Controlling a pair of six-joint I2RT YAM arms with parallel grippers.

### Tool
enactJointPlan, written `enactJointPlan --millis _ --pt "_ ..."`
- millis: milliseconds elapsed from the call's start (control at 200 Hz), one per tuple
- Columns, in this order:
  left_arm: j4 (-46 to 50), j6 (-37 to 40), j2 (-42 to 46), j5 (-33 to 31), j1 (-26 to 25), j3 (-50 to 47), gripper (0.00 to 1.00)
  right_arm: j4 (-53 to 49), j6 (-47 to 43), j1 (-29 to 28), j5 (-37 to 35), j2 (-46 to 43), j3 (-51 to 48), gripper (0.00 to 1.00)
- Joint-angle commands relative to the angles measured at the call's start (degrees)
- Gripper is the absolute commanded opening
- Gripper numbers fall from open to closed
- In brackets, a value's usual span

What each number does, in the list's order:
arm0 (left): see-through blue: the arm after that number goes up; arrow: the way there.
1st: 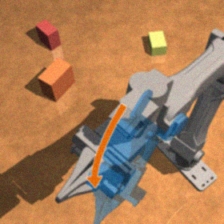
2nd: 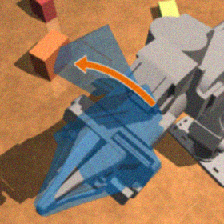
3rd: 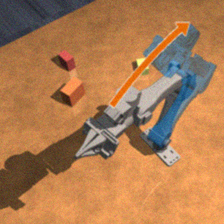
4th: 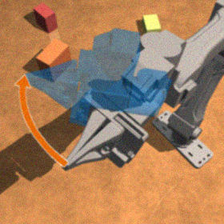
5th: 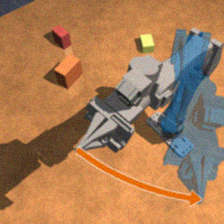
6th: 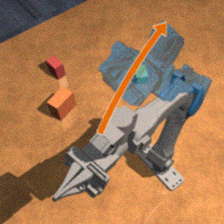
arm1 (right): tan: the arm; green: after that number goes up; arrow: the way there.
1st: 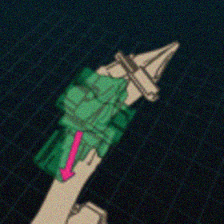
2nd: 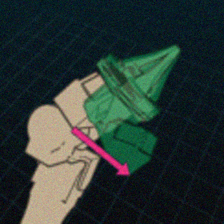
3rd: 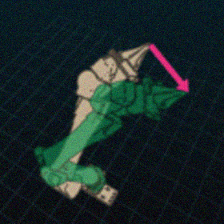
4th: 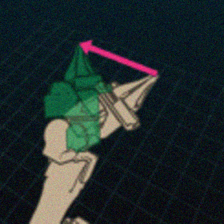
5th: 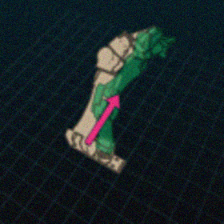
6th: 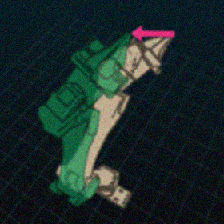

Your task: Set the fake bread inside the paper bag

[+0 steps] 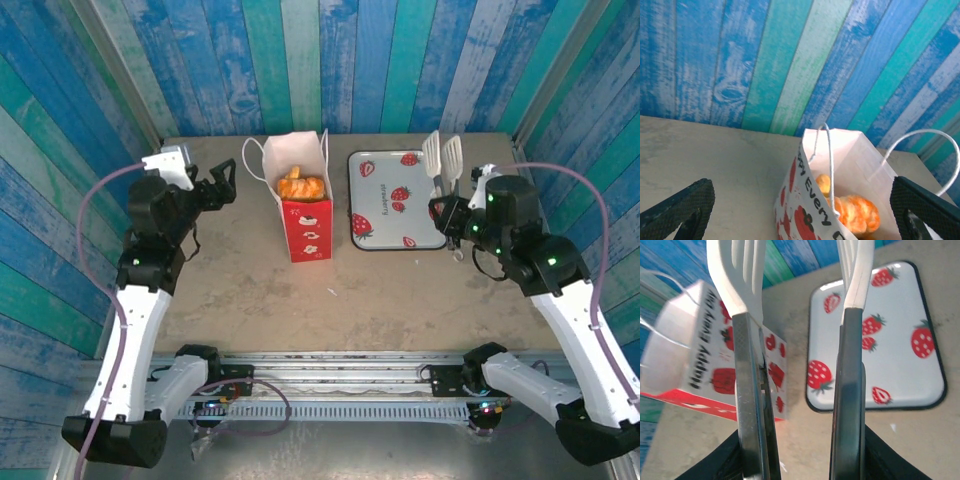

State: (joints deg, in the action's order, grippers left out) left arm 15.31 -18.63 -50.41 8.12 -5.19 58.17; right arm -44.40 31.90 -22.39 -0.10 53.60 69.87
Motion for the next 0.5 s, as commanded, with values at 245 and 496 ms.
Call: enactJointPlan --millis 245,496 --pt "0.5 2.4 10.2 -10.4 0.2 -6.5 0.94 1.7 -5.4 1.4 -4.3 3.5 -8.8 0.46" --pt "-0.6 -1.6 16.6 -15.3 0.2 -12.9 0.94 6.3 -4.9 1.5 -3.8 11.3 -14.3 0.46"
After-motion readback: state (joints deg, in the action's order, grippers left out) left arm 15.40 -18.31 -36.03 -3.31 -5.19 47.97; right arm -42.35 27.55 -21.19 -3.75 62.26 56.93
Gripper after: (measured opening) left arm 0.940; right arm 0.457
